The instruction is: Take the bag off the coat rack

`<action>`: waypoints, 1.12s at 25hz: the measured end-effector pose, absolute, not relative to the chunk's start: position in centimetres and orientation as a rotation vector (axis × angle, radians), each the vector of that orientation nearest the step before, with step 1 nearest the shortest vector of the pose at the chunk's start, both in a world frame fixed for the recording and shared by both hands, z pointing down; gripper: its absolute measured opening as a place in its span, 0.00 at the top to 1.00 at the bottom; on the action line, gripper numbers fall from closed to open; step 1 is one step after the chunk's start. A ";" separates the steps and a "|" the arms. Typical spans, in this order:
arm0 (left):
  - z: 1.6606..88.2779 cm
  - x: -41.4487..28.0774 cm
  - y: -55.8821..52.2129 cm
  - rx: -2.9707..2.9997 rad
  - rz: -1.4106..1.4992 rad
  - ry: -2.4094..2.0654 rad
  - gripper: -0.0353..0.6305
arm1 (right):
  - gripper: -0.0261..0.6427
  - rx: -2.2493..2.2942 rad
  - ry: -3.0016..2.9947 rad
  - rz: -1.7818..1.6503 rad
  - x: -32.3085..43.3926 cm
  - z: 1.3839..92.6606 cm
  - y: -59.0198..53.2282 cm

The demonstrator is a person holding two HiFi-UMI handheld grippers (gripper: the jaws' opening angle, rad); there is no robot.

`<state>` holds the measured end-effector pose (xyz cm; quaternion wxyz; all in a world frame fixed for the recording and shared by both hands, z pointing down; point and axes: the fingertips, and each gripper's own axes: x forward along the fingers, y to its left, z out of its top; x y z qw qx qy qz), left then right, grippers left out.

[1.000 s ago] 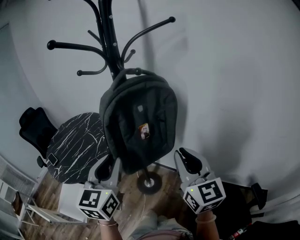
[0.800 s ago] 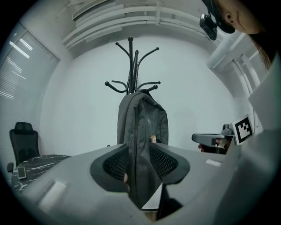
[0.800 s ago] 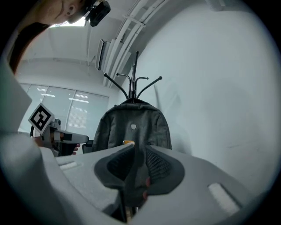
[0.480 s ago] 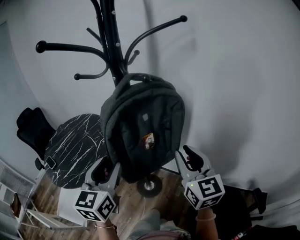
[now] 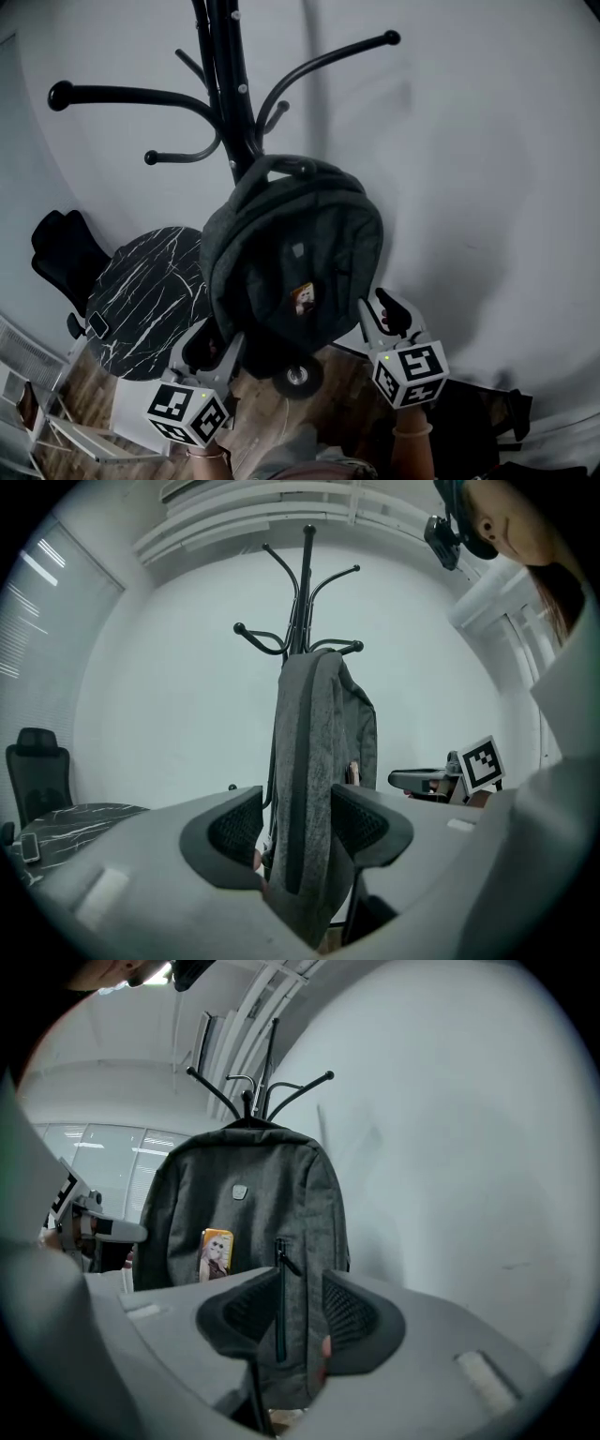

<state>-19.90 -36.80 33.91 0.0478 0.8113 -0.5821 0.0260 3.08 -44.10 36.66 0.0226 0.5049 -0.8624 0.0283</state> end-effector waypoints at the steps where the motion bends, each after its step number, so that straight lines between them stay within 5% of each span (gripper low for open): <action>1: 34.0 -19.9 -37.0 2.474 0.078 -1.772 0.62 | 0.76 1.563 -2.662 0.095 3.2 37.0 -44.5; 18: 37.2 -18.8 -40.1 2.482 0.207 -1.637 0.59 | 0.66 1.461 -2.658 0.177 3.3 40.7 -49.3; 28: 37.3 -18.4 -40.7 2.547 0.214 -1.581 0.73 | 0.66 1.452 -2.634 0.048 2.4 42.0 -51.0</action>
